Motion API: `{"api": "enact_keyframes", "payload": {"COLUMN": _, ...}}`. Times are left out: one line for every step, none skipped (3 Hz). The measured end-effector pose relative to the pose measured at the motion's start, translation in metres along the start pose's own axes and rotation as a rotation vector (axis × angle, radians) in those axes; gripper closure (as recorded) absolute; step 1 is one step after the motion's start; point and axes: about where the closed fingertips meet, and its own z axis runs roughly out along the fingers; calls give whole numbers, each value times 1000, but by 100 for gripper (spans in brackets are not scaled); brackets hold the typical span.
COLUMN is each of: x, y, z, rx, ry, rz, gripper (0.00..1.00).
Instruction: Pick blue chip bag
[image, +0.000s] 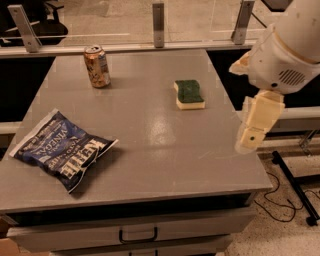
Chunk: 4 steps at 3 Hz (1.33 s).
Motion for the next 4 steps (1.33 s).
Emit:
{"api": "enact_keyframes", "payload": {"x": -88, "y": 3, "z": 37, "rx": -55, "ry": -115, "rz": -156, "gripper": 0}}
{"api": "enact_keyframes", "payload": {"x": -88, "y": 3, "z": 37, "rx": -55, "ry": -115, "rz": -156, "gripper": 0}}
{"api": "enact_keyframes", "payload": {"x": -104, "y": -2, "z": 53, "rx": -84, "ry": -148, "rz": -174, "gripper": 0}}
{"api": "enact_keyframes", "payload": {"x": -142, "y": 3, "z": 91, "rx": -146, "ry": -208, "rz": -199, "gripper": 0}}
